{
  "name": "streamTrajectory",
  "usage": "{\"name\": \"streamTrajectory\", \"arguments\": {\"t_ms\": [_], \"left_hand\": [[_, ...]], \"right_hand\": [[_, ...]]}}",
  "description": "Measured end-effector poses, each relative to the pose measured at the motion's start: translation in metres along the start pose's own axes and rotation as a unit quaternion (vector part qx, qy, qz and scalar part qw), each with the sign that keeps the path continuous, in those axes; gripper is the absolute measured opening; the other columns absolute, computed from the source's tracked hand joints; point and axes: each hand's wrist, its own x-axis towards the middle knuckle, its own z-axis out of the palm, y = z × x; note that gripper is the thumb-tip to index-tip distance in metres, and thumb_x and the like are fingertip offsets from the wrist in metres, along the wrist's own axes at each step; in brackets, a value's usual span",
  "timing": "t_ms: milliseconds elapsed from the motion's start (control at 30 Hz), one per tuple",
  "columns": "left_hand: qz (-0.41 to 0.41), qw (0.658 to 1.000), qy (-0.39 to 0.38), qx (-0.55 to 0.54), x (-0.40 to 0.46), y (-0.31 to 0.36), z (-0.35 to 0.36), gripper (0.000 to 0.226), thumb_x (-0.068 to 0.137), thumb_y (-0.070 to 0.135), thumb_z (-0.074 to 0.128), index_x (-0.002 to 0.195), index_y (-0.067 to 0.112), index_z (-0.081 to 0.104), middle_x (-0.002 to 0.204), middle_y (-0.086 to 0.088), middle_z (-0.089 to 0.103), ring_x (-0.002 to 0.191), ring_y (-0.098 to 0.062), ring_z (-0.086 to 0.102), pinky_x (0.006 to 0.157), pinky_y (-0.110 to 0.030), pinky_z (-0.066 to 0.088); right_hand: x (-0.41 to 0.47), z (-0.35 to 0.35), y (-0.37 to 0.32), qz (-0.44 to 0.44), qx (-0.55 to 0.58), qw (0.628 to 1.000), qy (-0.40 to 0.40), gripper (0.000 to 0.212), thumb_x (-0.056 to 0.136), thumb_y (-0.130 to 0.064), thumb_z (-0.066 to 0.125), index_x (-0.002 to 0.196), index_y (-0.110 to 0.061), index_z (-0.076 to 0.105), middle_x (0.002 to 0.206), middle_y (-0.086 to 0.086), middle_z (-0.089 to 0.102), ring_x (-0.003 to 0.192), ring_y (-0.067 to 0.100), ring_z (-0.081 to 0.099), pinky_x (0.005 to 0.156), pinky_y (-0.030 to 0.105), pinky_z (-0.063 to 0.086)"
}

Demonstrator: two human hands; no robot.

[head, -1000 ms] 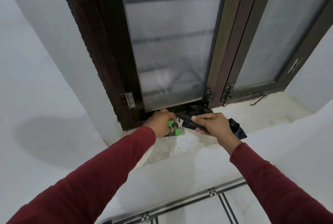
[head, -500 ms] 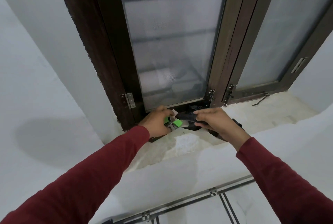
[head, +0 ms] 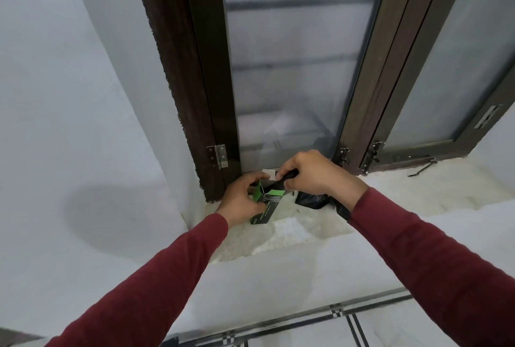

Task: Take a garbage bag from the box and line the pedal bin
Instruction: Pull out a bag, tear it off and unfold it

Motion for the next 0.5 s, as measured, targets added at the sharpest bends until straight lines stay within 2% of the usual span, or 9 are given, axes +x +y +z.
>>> {"name": "streamTrajectory", "arguments": {"t_ms": [100,133,167,233,267,333,400,467,500], "left_hand": [[-0.004,1.000,0.019,-0.018,-0.003,-0.002,0.001,0.067,0.072,0.005,0.086,0.122,0.040,0.058,0.130,0.008,0.063,0.116,-0.015,0.063,0.095,-0.032,0.055],[-0.008,0.999,0.026,-0.025,-0.003,-0.002,0.001,0.066,0.074,0.006,0.086,0.124,0.038,0.058,0.129,0.009,0.063,0.115,-0.014,0.063,0.095,-0.032,0.054],[-0.012,0.999,0.033,-0.034,-0.004,-0.003,0.000,0.067,0.074,0.005,0.086,0.127,0.035,0.058,0.129,0.009,0.063,0.114,-0.013,0.063,0.094,-0.031,0.054],[-0.020,0.997,0.038,-0.064,-0.005,-0.003,0.000,0.080,0.074,0.002,0.086,0.140,0.032,0.051,0.129,0.010,0.063,0.114,-0.011,0.062,0.095,-0.031,0.055],[-0.023,0.996,0.037,-0.082,-0.006,-0.003,0.000,0.090,0.073,0.000,0.085,0.147,0.033,0.044,0.127,0.012,0.064,0.115,-0.010,0.062,0.095,-0.032,0.055],[-0.029,0.993,0.036,-0.107,-0.008,-0.005,-0.002,0.098,0.073,-0.003,0.085,0.151,0.036,0.040,0.125,0.016,0.064,0.118,-0.011,0.061,0.096,-0.034,0.056],[-0.034,0.992,0.040,-0.114,-0.008,-0.008,-0.002,0.083,0.075,0.001,0.086,0.141,0.038,0.052,0.127,0.015,0.064,0.120,-0.014,0.061,0.098,-0.037,0.057],[-0.035,0.992,0.053,-0.111,-0.006,-0.010,0.000,0.054,0.077,0.014,0.088,0.120,0.038,0.066,0.127,0.013,0.065,0.120,-0.014,0.062,0.099,-0.040,0.057],[-0.040,0.991,0.064,-0.110,-0.005,-0.011,0.001,0.039,0.078,0.021,0.087,0.109,0.039,0.070,0.125,0.012,0.066,0.118,-0.014,0.063,0.098,-0.041,0.057]], "right_hand": [[0.012,0.006,-0.012,-0.016,-0.047,0.998,-0.025,0.036,0.087,-0.011,0.068,0.108,-0.038,0.079,0.113,0.001,0.073,0.089,0.019,0.073,0.075,0.026,0.061],[0.015,0.007,-0.013,-0.016,-0.046,0.999,-0.009,0.036,0.087,-0.011,0.068,0.109,-0.037,0.078,0.117,0.001,0.073,0.096,0.019,0.072,0.083,0.028,0.060],[0.015,0.007,-0.013,-0.015,-0.029,0.999,0.015,0.034,0.089,-0.010,0.068,0.112,-0.033,0.078,0.121,0.000,0.073,0.104,0.017,0.071,0.089,0.024,0.056],[0.013,0.009,-0.006,0.005,0.044,0.995,0.089,0.030,0.093,-0.009,0.067,0.116,-0.023,0.078,0.121,-0.001,0.074,0.106,0.011,0.068,0.093,0.015,0.045],[0.012,0.013,0.000,0.027,0.079,0.988,0.130,0.028,0.093,-0.009,0.066,0.117,-0.020,0.078,0.120,0.000,0.075,0.104,0.012,0.069,0.092,0.014,0.045],[0.010,0.026,0.012,0.076,0.115,0.974,0.178,0.030,0.092,-0.014,0.068,0.121,-0.017,0.075,0.120,0.003,0.075,0.109,0.018,0.070,0.098,0.020,0.048],[0.007,0.042,0.022,0.134,0.182,0.961,0.159,0.037,0.090,-0.020,0.073,0.126,-0.014,0.072,0.120,0.004,0.075,0.109,0.021,0.070,0.103,0.030,0.052],[0.006,0.057,0.024,0.193,0.347,0.910,0.120,0.034,0.089,-0.016,0.076,0.123,-0.013,0.072,0.110,0.008,0.077,0.091,0.020,0.074,0.090,0.035,0.061],[0.005,0.062,0.023,0.210,0.412,0.880,0.112,0.030,0.088,-0.014,0.077,0.118,-0.014,0.073,0.105,0.009,0.078,0.084,0.019,0.074,0.079,0.031,0.064]]}}
